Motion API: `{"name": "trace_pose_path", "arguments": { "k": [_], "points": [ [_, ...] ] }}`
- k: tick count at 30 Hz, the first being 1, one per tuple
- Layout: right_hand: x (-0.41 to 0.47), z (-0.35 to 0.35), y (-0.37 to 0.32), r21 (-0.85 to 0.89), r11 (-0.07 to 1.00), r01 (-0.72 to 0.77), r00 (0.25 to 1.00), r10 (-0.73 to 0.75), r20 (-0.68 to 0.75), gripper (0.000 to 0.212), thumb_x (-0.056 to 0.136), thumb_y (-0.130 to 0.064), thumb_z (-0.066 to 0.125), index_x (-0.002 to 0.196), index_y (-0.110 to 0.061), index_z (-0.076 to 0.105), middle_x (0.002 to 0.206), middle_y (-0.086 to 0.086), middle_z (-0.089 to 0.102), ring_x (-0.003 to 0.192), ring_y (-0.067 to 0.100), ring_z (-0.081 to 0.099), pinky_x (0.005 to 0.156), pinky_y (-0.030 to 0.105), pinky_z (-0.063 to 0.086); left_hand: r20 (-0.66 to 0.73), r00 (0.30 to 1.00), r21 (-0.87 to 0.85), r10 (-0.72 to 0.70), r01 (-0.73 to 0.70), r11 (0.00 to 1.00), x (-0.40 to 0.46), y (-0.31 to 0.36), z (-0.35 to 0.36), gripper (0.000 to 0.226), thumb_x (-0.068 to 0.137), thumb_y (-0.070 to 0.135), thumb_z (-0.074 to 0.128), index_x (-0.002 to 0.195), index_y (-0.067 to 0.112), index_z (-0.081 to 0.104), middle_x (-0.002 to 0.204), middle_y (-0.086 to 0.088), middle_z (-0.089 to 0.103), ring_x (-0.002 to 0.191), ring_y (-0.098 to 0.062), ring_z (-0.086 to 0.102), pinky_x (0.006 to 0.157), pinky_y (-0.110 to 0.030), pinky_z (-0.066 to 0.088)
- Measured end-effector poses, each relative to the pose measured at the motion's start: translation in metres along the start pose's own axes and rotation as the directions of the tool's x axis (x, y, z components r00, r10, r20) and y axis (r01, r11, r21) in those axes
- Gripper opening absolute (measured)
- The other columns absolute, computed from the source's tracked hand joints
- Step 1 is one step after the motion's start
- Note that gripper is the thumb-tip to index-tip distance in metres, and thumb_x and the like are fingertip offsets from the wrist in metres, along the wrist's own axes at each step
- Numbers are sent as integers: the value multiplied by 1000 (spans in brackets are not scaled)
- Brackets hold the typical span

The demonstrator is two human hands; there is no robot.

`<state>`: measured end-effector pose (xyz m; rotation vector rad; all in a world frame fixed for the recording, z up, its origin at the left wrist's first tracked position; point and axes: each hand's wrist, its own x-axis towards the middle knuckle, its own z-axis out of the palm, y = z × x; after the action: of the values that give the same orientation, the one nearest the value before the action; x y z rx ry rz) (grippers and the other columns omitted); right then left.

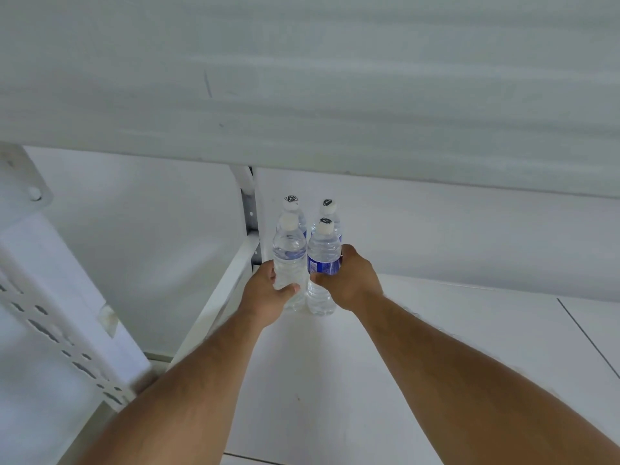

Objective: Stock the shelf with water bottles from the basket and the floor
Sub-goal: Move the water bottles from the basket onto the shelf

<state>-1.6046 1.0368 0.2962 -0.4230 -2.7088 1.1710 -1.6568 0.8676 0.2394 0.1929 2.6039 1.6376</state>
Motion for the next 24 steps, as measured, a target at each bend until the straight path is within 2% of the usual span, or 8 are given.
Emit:
{"name": "trace_pose_path", "arguments": {
  "k": [3, 6, 9, 11, 13, 16, 19, 24],
  "points": [
    [-4, 3, 1, 33, 999, -9, 1000, 9, -2, 51, 76, -38, 79, 114, -21, 51, 101, -4, 65, 85, 18, 61, 70, 28, 46, 17, 1000, -5, -19, 20, 1000, -6, 1, -1, 58, 79, 12, 78, 131, 20, 53, 120, 11, 60, 122, -16, 56, 90, -22, 44],
    [-12, 1, 5, 17, 999, -34, 999, 34, 28, 60, 76, -39, 81, 122, -18, 49, 111, -2, 62, 85, 16, 56, 68, 26, 46, 26, 998, 13, -59, 58, 998, -19, 4, -3, 71, 80, 15, 78, 142, 17, 43, 136, 2, 54, 130, -18, 50, 96, -26, 41],
    [-29, -6, 3, -40, 995, -96, 994, 98, 45, 72, 81, -45, 76, 137, -12, 42, 123, 4, 60, 93, 20, 56, 71, 29, 47, 11, 999, 145, -33, 31, 989, -41, 11, -7, 67, 81, 22, 75, 140, 20, 43, 121, 8, 55, 122, -20, 55, 83, -19, 40],
    [-47, -10, 1, -102, 987, -123, 989, 130, 69, 73, 87, -48, 67, 143, -11, 37, 131, 7, 58, 109, 25, 59, 78, 32, 48, 58, 998, 279, -25, 8, 960, -60, 16, -12, 68, 83, 29, 70, 144, 21, 39, 130, 5, 55, 127, -23, 52, 88, -22, 45],
    [-70, -13, -3, -228, 969, -90, 988, 115, 100, 68, 92, -50, 58, 143, -12, 38, 135, 6, 56, 121, 27, 55, 87, 35, 46, 131, 988, 507, -83, 5, 862, -80, 21, -19, 80, 87, 39, 63, 154, 21, 24, 156, -1, 35, 141, -26, 36, 109, -37, 39],
    [-109, -20, -7, -448, 892, 58, 987, 17, 162, 62, 93, -52, 50, 142, -15, 42, 142, 4, 49, 137, 28, 41, 104, 38, 39, 217, 972, 741, -90, -104, 664, -114, 31, -33, 78, 91, 47, 54, 155, 24, 16, 164, -2, 15, 148, -27, 22, 115, -43, 30],
    [-149, -22, -8, -593, 792, 149, 970, -2, 242, 70, 95, -54, 45, 151, -14, 30, 160, 7, 27, 150, 28, 17, 120, 43, 21, 286, 955, 795, -76, -192, 575, -148, 41, -47, 74, 92, 47, 51, 155, 25, 20, 164, -1, 14, 148, -26, 21, 115, -43, 29],
    [-205, -27, -14, -679, 703, 211, 961, -23, 274, 72, 96, -55, 42, 153, -13, 27, 162, 7, 23, 151, 28, 14, 120, 46, 18, 340, 935, 824, -102, -244, 511, -199, 55, -62, 72, 92, 45, 50, 155, 26, 21, 163, 1, 20, 145, -26, 26, 112, -42, 30]
  ]
}}
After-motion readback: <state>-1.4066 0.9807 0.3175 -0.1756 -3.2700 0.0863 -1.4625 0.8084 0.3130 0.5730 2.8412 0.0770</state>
